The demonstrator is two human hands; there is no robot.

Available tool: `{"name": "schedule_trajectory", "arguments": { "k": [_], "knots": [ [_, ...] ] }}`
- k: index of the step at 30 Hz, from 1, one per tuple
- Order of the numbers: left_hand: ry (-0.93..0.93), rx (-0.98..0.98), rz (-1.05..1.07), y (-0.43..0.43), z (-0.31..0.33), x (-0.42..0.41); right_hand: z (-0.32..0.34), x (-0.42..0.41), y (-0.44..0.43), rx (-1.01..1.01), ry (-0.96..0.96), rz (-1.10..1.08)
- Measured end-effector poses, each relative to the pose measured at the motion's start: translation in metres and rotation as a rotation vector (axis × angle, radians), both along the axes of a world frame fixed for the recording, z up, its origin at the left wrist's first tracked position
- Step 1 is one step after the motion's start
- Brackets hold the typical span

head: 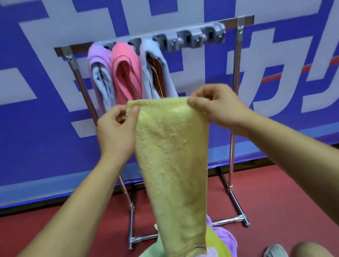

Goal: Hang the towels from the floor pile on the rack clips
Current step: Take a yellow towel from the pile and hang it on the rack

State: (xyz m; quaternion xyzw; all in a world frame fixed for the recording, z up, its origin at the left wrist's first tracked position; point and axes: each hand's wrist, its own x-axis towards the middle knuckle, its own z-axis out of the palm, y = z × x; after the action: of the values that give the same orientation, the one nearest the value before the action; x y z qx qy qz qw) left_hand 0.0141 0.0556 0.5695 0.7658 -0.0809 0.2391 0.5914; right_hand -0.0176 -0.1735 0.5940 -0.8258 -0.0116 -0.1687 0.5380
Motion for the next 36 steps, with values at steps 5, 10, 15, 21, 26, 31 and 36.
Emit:
{"name": "schedule_trajectory", "arguments": {
  "k": [5, 10, 15, 21, 26, 31, 36],
  "knots": [
    [0.323, -0.203, 0.07, -0.018, -0.024, 0.007, -0.015, -0.001, 0.014, 0.265, 0.261, -0.081],
    [0.368, -0.206, 0.138, -0.035, -0.026, 0.008, -0.014, -0.002, 0.022, 0.371, 0.32, -0.087],
    [0.286, -0.191, 0.024, -0.048, -0.023, -0.012, -0.011, -0.003, 0.029, 0.386, 0.28, -0.075],
    [0.042, 0.066, 0.034, -0.062, -0.022, -0.042, -0.004, -0.007, 0.041, 0.319, 0.201, -0.043],
    [0.007, 0.028, -0.066, -0.061, -0.023, -0.052, 0.001, -0.013, 0.047, 0.416, 0.178, 0.041],
    [0.142, -0.236, -0.33, -0.051, -0.028, -0.055, -0.003, -0.016, 0.047, 0.315, 0.17, 0.052],
    [0.096, -0.161, -0.101, -0.036, -0.045, -0.045, -0.004, -0.02, 0.047, 0.073, 0.097, 0.028]
  ]
}}
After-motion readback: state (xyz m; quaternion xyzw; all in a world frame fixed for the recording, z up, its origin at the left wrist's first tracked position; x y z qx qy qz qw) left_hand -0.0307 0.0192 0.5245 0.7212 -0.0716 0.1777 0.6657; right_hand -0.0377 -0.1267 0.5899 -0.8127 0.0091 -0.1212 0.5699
